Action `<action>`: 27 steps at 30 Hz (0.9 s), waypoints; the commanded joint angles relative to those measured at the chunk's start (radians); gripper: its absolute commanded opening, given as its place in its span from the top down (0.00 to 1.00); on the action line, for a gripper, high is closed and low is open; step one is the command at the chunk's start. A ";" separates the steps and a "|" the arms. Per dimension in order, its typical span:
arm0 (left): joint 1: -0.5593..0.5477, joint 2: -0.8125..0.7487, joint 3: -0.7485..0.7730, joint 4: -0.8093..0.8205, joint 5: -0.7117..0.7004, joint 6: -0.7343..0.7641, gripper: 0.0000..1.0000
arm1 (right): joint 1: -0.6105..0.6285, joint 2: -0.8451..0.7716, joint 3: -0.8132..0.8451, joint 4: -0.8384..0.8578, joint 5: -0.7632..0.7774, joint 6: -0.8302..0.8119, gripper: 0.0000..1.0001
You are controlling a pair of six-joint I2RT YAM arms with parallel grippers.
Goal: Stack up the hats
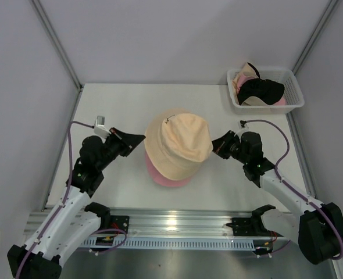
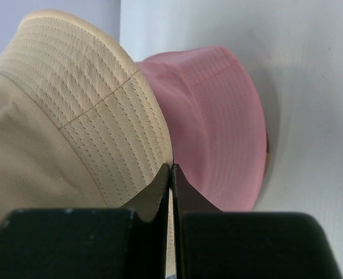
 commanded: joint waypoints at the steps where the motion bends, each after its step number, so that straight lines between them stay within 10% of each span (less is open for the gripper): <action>1: -0.027 -0.005 0.004 -0.054 -0.054 0.004 0.99 | 0.005 -0.010 0.022 -0.076 0.017 -0.002 1.00; 27: -0.019 0.069 -0.208 -0.187 -0.272 0.025 0.99 | 0.019 0.185 -0.002 -0.057 -0.002 -0.059 1.00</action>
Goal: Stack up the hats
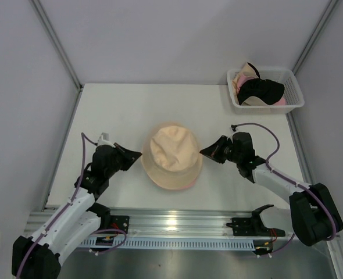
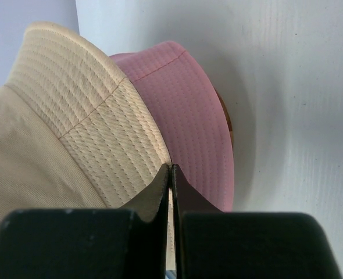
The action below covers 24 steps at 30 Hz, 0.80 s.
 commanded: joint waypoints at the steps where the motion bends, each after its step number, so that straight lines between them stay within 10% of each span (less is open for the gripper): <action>1: 0.004 0.077 -0.025 -0.053 -0.085 0.030 0.99 | 0.006 0.041 0.008 -0.034 0.026 -0.048 1.00; 24: 0.004 0.157 -0.071 -0.023 -0.105 0.101 0.99 | 0.052 0.226 0.054 -0.152 0.052 -0.166 1.00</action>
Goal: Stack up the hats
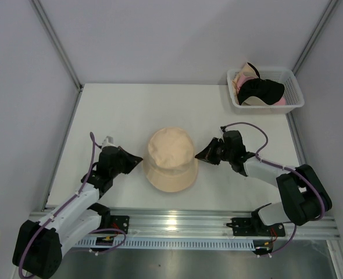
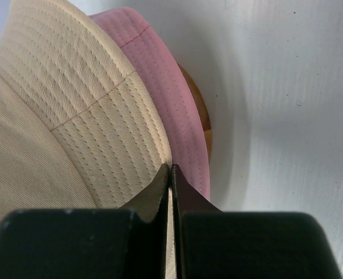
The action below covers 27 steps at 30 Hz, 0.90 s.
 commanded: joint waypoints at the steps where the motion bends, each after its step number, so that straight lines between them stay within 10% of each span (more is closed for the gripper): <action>1: 0.001 0.014 -0.006 -0.110 -0.078 0.078 0.99 | 0.011 0.025 -0.003 -0.167 0.083 -0.089 1.00; 6: 0.003 -0.036 0.020 -0.118 -0.045 0.129 0.98 | 0.008 -0.047 0.084 -0.315 0.106 -0.158 0.92; 13: 0.006 -0.212 0.216 -0.442 -0.263 0.291 0.64 | -0.151 -0.156 0.435 -0.655 0.109 -0.367 0.29; 22: 0.077 -0.237 0.555 -0.529 -0.389 0.592 0.06 | -0.519 -0.013 0.851 -0.611 0.200 -0.559 0.11; 27: 0.078 -0.145 0.613 -0.453 -0.352 0.718 0.01 | -0.532 0.211 1.032 -0.538 0.156 -0.953 0.06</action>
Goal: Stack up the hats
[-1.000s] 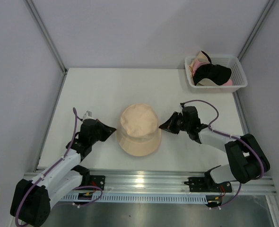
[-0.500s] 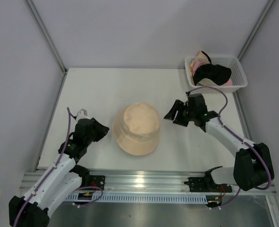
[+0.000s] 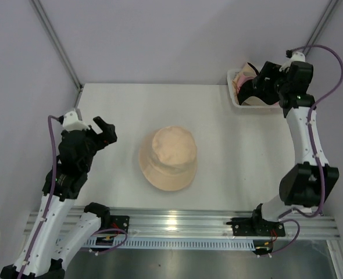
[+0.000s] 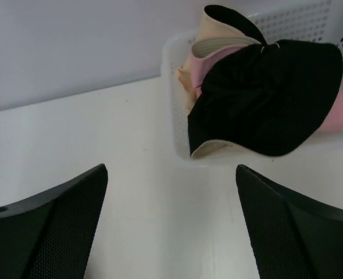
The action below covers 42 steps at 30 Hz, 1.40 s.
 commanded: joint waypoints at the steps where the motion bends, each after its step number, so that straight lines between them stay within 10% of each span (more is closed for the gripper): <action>1: 0.009 0.070 0.035 0.047 0.031 0.147 0.01 | 0.026 0.187 0.106 -0.012 -0.042 -0.371 0.06; 9: 0.032 0.171 0.052 0.122 0.047 0.162 0.00 | 0.076 0.361 0.210 -0.031 0.395 -0.486 0.01; 20: 0.079 0.245 0.038 0.174 0.102 0.139 0.00 | -0.056 0.227 -0.061 0.236 0.115 0.512 0.01; 42: 0.150 0.182 -0.051 0.180 0.143 0.121 0.00 | 0.027 0.321 -0.041 0.179 0.185 0.673 0.04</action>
